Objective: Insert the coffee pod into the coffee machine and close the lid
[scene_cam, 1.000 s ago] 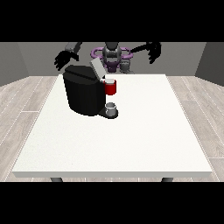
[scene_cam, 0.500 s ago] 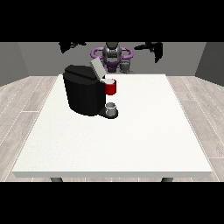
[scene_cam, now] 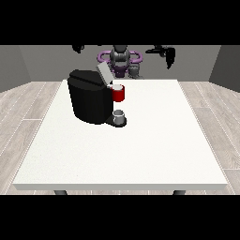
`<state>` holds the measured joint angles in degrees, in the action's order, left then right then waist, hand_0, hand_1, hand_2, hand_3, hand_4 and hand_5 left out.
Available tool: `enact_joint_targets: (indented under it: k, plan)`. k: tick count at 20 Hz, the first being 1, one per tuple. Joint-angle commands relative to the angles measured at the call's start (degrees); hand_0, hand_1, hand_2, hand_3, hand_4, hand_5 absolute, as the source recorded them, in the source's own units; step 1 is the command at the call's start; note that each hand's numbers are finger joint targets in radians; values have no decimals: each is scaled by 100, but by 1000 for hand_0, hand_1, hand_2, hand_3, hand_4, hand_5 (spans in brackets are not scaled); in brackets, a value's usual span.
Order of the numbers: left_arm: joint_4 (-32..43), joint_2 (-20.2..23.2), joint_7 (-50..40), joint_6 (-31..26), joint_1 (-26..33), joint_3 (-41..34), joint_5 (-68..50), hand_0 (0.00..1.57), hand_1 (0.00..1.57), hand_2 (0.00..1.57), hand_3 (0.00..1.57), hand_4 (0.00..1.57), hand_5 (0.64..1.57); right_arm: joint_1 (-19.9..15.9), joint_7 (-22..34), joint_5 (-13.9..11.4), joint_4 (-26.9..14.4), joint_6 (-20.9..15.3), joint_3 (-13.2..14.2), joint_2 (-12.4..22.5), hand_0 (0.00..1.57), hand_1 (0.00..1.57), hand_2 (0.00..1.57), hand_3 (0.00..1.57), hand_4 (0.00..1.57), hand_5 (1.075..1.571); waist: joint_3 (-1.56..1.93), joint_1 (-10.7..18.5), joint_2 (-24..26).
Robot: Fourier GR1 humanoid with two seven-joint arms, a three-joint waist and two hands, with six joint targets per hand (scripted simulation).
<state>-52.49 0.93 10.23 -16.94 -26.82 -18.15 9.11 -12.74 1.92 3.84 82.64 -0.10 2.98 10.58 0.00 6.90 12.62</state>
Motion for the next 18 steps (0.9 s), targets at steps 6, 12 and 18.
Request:
enact_joint_targets:
  k: [6,12,18]
  plan:
    - [-1360,-7,-533,31,884,283,-444,0,0,0,0,0,1571,-286,57,-156,-4,269,-196,-57,0,0,0,0,123,1571,1,56,-323]
    - [-1746,193,-317,-13,1027,340,-743,0,0,0,0,0,1571,-1068,200,-61,-420,200,26,-133,0,0,0,0,0,1571,0,-10,-950]
    - [-2462,143,-886,253,1227,587,-841,0,0,0,0,0,1571,-1325,-30,68,-966,373,210,-143,0,0,0,0,0,1571,1,-14,-1100]
